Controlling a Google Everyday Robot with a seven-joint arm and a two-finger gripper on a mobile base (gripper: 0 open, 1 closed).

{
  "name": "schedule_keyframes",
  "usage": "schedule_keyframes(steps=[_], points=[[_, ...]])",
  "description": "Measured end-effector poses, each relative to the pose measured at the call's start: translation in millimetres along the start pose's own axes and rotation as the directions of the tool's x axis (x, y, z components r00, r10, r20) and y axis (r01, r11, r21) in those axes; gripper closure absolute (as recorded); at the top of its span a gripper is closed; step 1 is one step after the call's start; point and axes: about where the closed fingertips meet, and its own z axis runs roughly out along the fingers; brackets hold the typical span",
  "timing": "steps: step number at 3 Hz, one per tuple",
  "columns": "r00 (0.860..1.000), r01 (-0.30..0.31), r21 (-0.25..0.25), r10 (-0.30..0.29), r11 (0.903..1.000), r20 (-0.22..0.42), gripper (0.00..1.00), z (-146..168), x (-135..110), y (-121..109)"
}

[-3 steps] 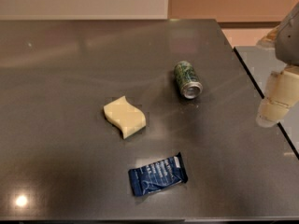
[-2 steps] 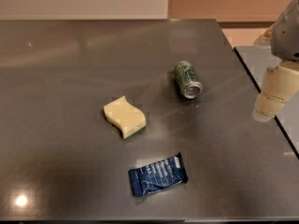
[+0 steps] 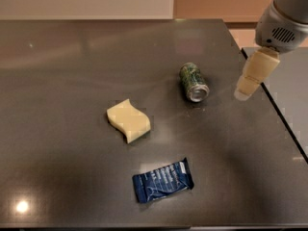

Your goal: Place green can upright

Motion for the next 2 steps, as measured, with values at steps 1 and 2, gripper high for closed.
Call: schedule_keyframes(steps=[1, 2], points=[[0.991, -0.132, -0.011, 0.132, 0.9912, -0.015, 0.00, 21, -24, -24], [0.963, -0.268, -0.012, 0.267, 0.9634, -0.033, 0.00, 42, -54, -42]])
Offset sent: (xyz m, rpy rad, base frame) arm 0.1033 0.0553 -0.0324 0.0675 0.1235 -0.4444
